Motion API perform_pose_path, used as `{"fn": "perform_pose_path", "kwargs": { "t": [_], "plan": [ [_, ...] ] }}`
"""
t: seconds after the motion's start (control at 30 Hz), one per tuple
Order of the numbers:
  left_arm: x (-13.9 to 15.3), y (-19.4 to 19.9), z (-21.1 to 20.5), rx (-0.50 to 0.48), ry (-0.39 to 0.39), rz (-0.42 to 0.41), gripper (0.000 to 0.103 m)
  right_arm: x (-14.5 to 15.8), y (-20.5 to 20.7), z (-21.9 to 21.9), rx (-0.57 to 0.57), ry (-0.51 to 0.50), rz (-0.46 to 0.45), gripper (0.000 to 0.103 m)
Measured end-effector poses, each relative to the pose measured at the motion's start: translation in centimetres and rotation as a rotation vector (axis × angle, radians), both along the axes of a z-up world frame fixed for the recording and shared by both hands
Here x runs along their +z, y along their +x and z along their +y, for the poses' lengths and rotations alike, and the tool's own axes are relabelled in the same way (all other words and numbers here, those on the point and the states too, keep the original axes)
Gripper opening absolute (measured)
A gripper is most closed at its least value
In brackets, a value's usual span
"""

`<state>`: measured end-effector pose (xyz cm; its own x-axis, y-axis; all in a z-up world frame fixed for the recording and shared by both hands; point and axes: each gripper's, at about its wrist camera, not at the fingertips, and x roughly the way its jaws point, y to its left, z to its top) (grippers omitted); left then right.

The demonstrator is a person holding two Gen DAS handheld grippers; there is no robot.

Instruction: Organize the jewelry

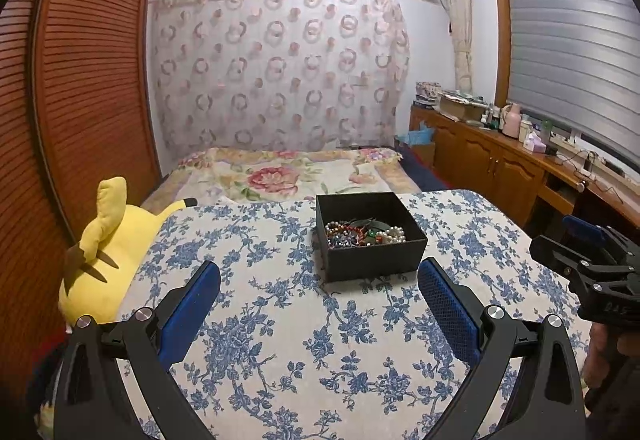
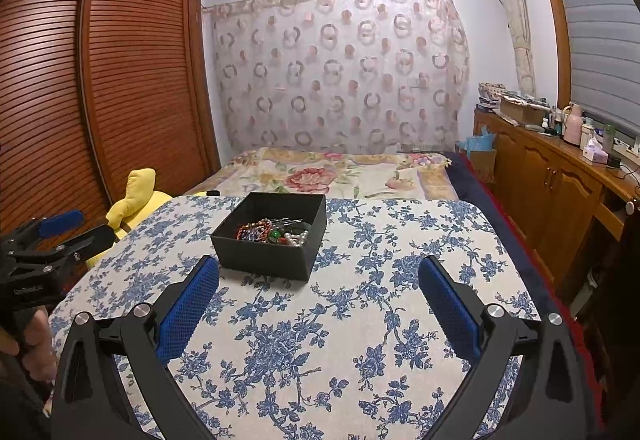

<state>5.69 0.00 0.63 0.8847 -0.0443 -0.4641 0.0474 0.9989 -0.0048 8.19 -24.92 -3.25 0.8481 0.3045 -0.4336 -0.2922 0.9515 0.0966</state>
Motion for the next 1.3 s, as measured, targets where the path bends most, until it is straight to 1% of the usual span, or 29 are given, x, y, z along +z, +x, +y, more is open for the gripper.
{"fn": "perform_pose_path", "kwargs": {
  "t": [1.3],
  "plan": [
    [0.17, -0.32, 0.05, 0.000, -0.001, -0.003, 0.095, 0.09, -0.01, 0.12, -0.001, 0.001, -0.001, 0.101]
  ]
}}
